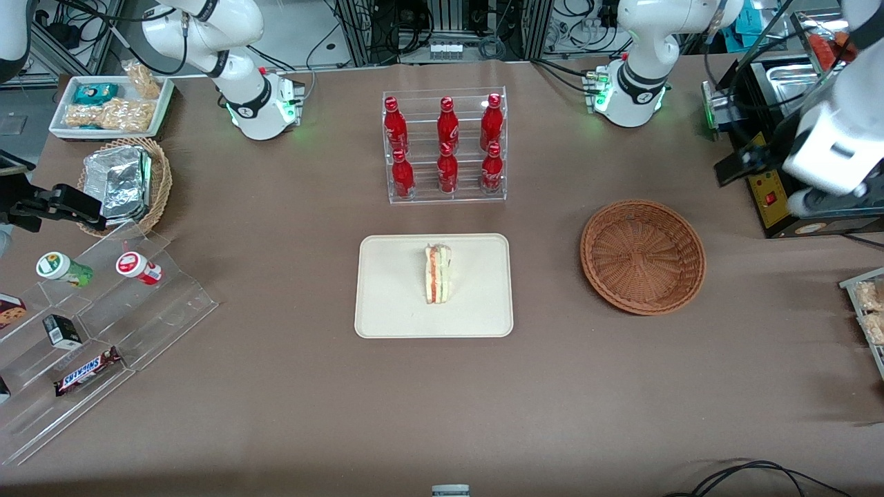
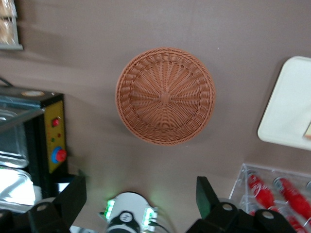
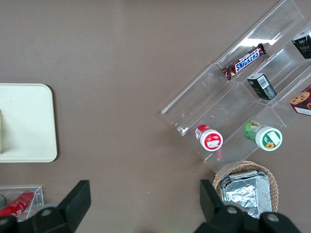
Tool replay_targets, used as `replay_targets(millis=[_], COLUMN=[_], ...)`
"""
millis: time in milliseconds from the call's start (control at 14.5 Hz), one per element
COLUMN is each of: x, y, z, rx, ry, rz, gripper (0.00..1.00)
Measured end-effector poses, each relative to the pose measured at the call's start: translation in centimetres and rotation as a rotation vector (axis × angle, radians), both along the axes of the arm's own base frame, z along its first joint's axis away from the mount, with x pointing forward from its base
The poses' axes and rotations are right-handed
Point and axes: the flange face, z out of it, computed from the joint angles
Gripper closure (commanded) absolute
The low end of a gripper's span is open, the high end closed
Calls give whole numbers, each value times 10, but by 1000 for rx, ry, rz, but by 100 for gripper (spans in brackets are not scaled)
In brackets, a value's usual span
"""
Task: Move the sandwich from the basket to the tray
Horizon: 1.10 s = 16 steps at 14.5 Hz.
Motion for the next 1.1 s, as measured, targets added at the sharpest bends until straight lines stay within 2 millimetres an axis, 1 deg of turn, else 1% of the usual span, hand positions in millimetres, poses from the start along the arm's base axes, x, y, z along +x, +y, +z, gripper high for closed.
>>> replay_targets(millis=[138,276,345,483,690,897,1103], x=[-14,-22,-23,-20,-13,-12,-12], y=[7,9,12,19,20,21,23], z=[4,-1,-5,-15,-21,-19,-6], rx=[-3,1,2,2,-1,-1,-13], ry=[7,43,65,83,69,61,34], rz=[-44,-48,-41,-31,-30,-30,-23], gripper=[0,0,0,0,0,0,0])
